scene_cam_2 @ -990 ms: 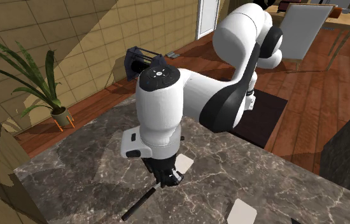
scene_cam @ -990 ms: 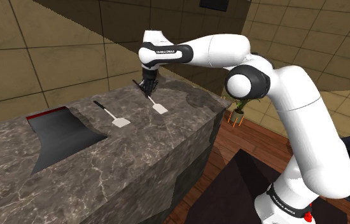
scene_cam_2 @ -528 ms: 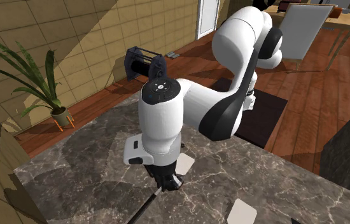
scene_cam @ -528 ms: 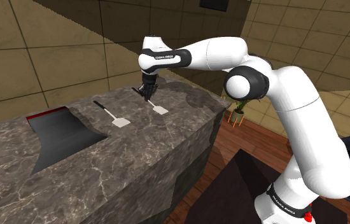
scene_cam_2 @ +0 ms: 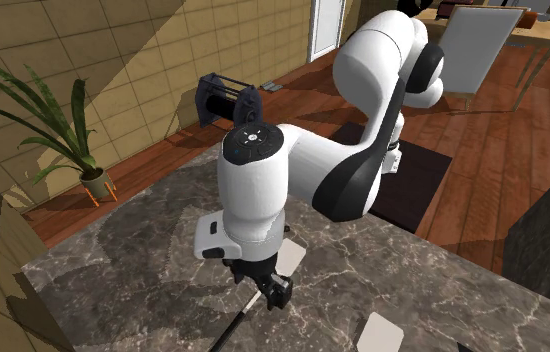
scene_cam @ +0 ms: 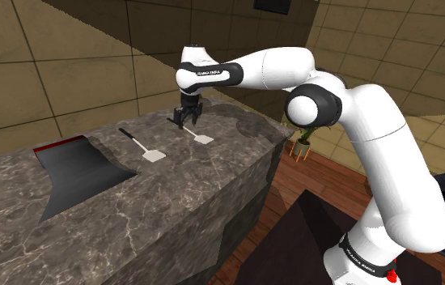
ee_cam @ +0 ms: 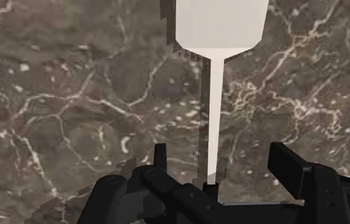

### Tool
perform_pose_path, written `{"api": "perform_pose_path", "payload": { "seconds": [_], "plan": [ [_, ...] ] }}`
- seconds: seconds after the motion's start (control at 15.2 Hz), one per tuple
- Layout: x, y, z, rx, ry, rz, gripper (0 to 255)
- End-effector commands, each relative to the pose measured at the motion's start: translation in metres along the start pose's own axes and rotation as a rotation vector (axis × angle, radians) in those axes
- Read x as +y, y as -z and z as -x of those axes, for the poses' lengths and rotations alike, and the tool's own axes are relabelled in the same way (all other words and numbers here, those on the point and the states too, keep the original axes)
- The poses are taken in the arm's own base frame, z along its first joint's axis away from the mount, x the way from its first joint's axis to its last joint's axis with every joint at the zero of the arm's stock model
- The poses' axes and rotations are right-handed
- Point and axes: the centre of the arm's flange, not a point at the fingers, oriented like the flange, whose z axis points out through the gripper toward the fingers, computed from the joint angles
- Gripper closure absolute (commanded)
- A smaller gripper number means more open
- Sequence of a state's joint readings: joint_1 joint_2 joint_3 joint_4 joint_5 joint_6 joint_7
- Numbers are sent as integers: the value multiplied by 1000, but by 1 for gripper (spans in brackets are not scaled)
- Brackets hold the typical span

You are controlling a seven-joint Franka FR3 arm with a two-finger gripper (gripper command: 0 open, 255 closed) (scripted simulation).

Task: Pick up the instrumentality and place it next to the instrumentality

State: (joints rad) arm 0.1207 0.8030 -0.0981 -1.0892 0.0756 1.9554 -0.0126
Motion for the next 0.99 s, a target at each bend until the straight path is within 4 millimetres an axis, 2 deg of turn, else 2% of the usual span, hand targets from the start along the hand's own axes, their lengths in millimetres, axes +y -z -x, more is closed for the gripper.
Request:
{"api": "perform_pose_path", "payload": {
  "seconds": [0.0, 0.13, 0.4, 0.92],
  "plan": [
    [0, 0, 0, 0, 0, 0, 0],
    [0, 0, 0, 0, 0, 0, 0],
    [0, 50, 0, 0, 0, 0, 0],
    [0, 50, 0, 0, 0, 0, 0]
  ]
}}
